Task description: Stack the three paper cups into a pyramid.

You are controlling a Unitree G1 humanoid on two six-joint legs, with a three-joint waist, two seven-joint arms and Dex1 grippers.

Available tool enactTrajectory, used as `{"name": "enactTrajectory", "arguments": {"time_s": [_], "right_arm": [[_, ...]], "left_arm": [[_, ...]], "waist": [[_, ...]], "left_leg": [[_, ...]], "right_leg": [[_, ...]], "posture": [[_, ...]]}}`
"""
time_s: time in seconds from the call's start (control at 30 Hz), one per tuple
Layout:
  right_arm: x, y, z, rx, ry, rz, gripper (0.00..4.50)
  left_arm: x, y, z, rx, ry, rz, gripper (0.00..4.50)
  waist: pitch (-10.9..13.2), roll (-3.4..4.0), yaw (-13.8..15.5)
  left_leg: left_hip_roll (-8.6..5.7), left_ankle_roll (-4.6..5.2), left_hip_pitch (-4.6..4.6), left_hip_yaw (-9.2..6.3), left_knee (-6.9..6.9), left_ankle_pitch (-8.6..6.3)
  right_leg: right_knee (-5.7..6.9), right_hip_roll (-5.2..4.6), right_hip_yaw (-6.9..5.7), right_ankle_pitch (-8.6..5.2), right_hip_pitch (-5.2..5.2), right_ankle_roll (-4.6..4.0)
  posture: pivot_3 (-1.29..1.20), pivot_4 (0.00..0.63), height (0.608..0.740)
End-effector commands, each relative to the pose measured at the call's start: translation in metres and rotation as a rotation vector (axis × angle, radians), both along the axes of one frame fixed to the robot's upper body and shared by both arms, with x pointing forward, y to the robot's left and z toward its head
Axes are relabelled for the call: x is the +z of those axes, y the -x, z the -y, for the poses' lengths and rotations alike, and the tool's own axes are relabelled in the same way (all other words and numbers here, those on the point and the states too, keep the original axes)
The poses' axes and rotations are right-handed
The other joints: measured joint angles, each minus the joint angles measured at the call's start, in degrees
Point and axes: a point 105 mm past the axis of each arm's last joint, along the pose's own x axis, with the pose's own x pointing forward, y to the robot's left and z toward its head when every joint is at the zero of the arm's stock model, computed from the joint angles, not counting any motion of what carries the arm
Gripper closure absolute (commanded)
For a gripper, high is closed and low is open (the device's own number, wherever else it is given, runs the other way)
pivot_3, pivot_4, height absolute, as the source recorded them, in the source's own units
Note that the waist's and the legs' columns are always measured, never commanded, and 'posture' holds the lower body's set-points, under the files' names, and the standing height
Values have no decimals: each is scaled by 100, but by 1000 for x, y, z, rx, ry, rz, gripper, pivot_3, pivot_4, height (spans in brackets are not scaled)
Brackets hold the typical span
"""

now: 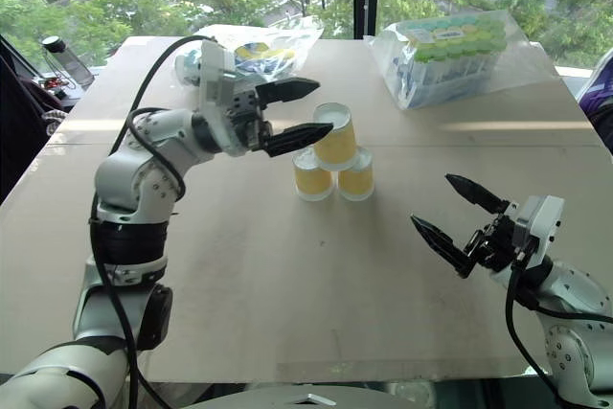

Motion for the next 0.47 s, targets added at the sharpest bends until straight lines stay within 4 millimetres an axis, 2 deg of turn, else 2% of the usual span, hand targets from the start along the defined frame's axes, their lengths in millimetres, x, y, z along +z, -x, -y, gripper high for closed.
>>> {"name": "enactTrajectory", "arguments": {"time_s": [0.03, 0.13, 0.23, 0.37, 0.47], "right_arm": [[-11, 1, 25, -73, 30, -23, 0], [-31, 5, 41, -93, 99, -88, 0], [-49, 9, 51, -104, 146, -157, 0], [-62, 10, 53, -85, 180, -182, 0], [-69, 9, 50, -70, 187, -192, 0]], "left_arm": [[-32, 26, -29, 82, -61, -84, 85], [-75, 49, -52, 200, -116, -166, 85], [-112, 60, -69, 345, -167, -225, 85], [-149, 68, -81, 511, -201, -270, 85], [-163, 77, -79, 517, -221, -275, 85]], "waist": [[-2, 4, -20], [-2, 3, -1], [0, -3, 64], [1, -3, 162], [0, -3, 157]], "left_leg": [[3, 0, 5, 5, -2, 0], [15, 0, 14, 15, -21, -1], [14, 0, 14, 16, -21, -1], [13, 0, 46, 18, -21, 0], [15, 0, 88, 23, -23, -1]], "right_leg": [[0, 0, 8, 0, 0, 0], [-6, -4, 22, -1, 0, -1], [-11, -12, 19, -1, 1, -2], [-15, -12, 19, -15, 29, -25], [-17, -10, 21, -25, 66, -13]], "posture": [[0, 150, 740], [0, 150, 740], [0, 150, 740], [0, 150, 740], [0, 150, 740]]}}
